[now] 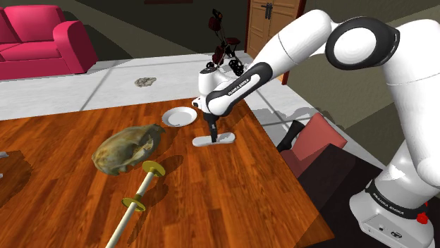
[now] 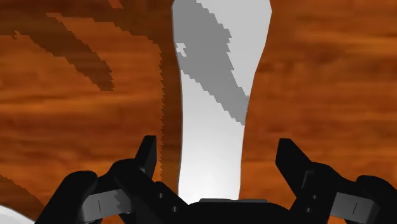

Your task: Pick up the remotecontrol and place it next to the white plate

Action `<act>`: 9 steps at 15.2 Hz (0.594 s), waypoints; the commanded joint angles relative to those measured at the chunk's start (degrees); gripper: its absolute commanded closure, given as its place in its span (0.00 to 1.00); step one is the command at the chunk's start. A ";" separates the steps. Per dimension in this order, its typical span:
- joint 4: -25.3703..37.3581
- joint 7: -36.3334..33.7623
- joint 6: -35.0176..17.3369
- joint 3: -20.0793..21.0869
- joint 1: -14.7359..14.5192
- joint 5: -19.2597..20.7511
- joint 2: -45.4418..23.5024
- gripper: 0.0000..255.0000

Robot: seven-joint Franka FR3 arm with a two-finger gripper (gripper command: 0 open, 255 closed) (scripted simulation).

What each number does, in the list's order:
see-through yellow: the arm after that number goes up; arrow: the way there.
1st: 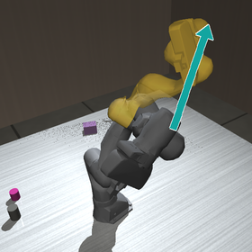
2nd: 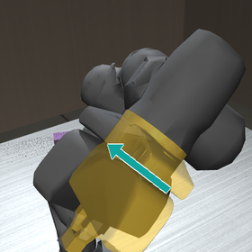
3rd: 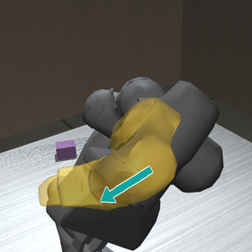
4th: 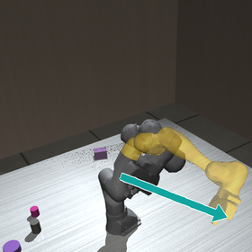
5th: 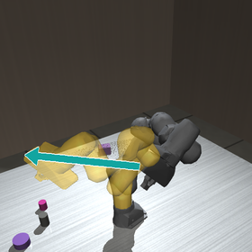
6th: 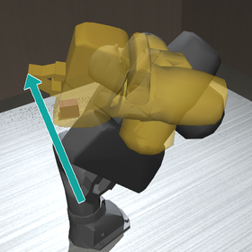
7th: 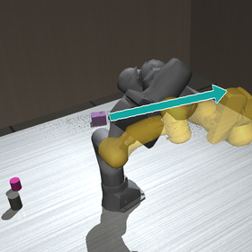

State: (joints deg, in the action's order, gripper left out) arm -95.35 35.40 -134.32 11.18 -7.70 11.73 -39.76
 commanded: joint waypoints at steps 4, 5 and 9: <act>-0.20 0.51 3.15 0.64 0.44 -0.78 3.37 0.00; -0.19 0.51 3.15 0.64 0.43 -0.78 3.37 0.00; -0.19 0.51 3.15 0.63 0.43 -0.78 3.36 0.00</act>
State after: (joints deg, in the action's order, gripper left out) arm -95.56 35.91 -131.18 11.82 -7.27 10.95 -36.40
